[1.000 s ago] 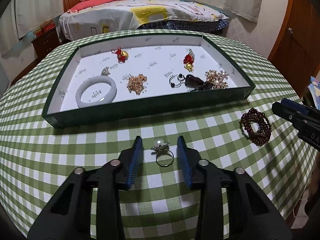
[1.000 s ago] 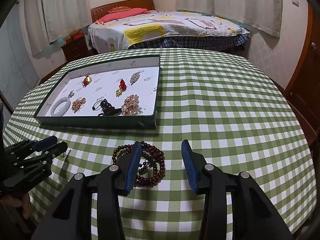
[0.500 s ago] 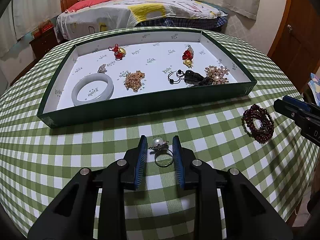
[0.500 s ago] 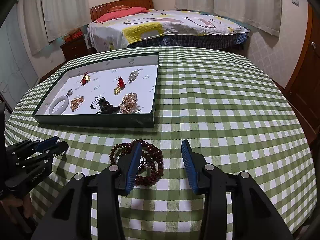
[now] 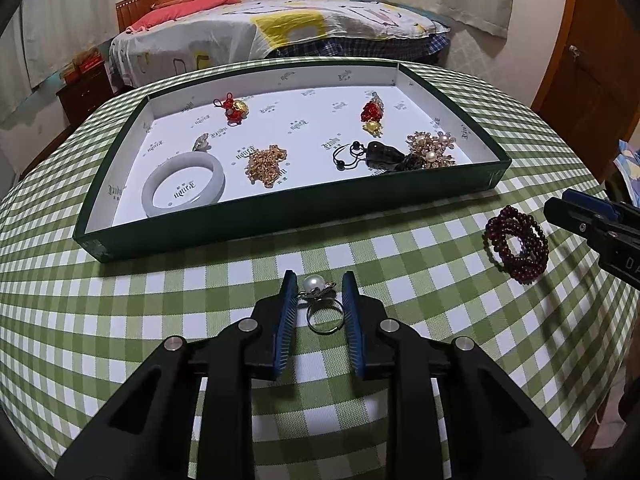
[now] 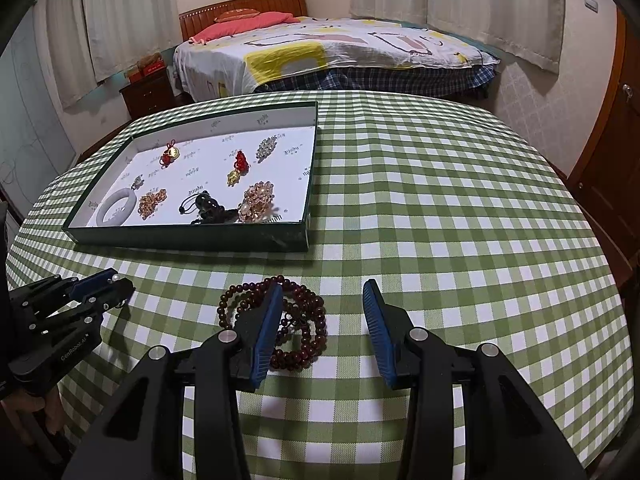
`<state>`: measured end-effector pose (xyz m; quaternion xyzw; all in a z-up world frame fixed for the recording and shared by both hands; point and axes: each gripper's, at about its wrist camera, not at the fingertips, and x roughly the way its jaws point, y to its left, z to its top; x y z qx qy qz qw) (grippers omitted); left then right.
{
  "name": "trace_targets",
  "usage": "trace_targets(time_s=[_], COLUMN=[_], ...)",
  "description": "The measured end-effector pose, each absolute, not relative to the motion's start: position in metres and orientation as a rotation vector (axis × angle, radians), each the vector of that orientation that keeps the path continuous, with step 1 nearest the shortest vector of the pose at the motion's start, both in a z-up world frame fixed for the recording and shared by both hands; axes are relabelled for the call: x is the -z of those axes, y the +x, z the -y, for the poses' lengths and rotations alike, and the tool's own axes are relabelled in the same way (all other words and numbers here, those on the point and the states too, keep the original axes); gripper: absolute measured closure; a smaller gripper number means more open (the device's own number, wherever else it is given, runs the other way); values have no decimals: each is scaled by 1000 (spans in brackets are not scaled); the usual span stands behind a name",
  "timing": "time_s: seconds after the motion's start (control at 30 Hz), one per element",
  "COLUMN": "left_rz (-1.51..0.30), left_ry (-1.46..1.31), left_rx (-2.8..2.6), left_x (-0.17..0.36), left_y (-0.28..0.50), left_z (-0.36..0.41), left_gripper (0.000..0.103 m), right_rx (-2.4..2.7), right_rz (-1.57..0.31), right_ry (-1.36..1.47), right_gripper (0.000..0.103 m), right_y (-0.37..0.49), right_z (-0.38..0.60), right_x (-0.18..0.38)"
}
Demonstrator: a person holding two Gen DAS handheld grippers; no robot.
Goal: Organize jewelry
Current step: 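Lower the right tool onto the dark red bead strand and close on it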
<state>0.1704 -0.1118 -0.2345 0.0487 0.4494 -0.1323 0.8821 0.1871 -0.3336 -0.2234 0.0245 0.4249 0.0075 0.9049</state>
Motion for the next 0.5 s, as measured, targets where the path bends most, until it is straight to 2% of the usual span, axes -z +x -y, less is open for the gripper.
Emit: trace_targets(time_s=[0.5], left_rz=[-903], left_ry=[113], left_rx=[256], left_x=[222], left_y=[166], left_z=[97], left_gripper=[80], right_rx=[-27], right_rz=[-888], right_ry=[40], right_gripper=[61], right_y=[188], right_z=[325], right_x=[229])
